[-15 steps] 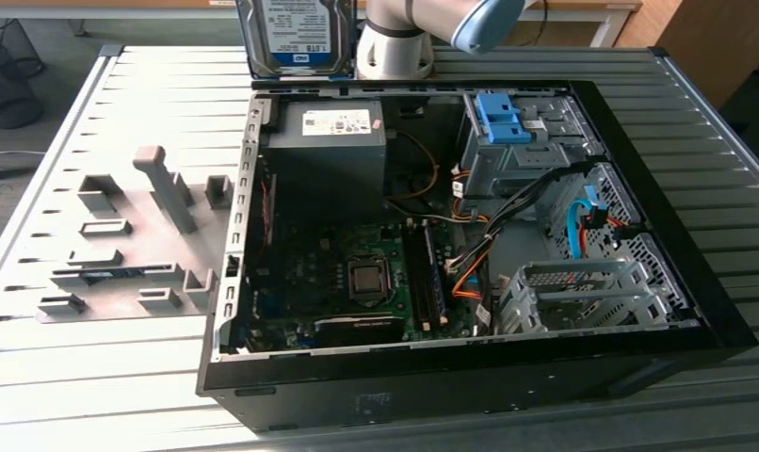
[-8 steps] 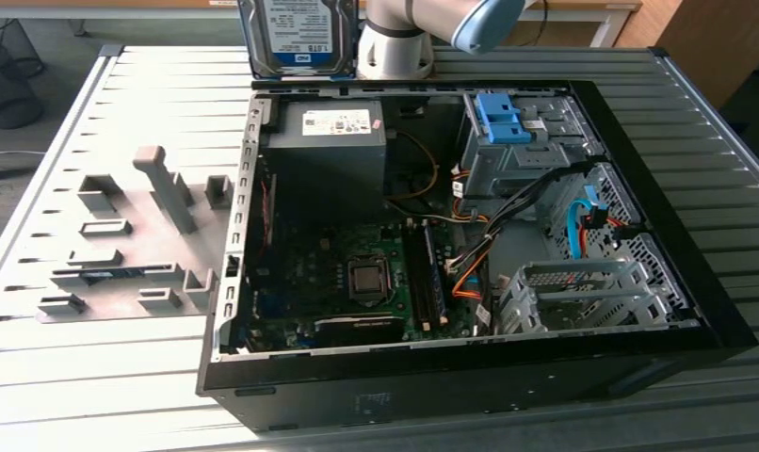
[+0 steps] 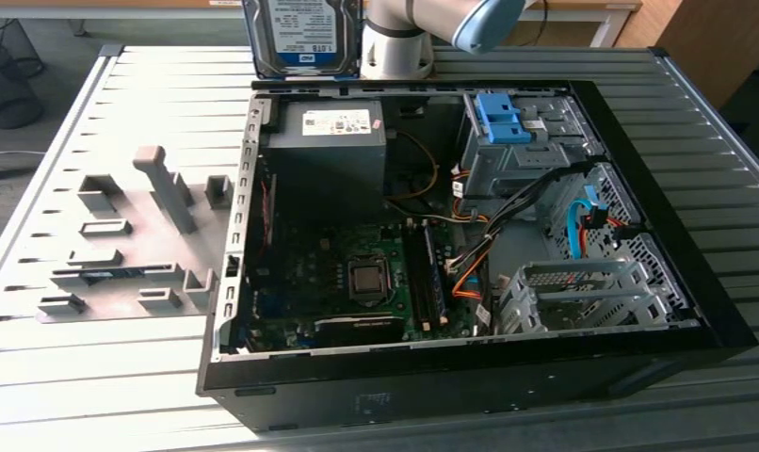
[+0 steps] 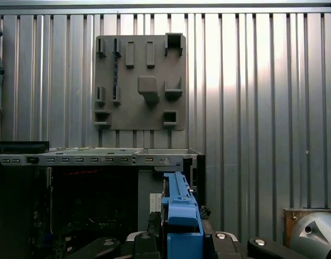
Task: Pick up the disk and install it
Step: 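Pick up the disk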
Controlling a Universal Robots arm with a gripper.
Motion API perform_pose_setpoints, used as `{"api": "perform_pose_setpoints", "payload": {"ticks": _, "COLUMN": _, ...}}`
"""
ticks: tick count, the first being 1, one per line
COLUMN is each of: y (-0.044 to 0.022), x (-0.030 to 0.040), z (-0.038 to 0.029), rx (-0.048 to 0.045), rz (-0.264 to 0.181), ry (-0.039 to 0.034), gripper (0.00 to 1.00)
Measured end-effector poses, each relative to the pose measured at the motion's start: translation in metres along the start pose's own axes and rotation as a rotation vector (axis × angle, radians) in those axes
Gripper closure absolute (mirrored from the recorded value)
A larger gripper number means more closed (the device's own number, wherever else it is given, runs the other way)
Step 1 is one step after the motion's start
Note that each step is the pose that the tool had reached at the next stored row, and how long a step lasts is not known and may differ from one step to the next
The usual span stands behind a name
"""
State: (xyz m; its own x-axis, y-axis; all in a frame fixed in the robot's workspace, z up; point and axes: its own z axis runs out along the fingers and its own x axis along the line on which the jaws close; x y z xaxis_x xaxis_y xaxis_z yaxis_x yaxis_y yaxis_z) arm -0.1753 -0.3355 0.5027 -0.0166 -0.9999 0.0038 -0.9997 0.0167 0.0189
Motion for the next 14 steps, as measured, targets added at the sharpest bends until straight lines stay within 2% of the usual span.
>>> {"api": "perform_pose_setpoints", "payload": {"ticks": 5, "y": -0.003, "x": 0.0, "z": -0.0001, "rx": 0.0, "rz": 0.0, "ry": 0.0, "gripper": 0.64}}
{"api": "perform_pose_setpoints", "payload": {"ticks": 14, "y": -0.0046, "x": -0.0001, "z": -0.0001, "rx": 0.0, "rz": 0.0, "ry": 0.0, "gripper": 0.64}}
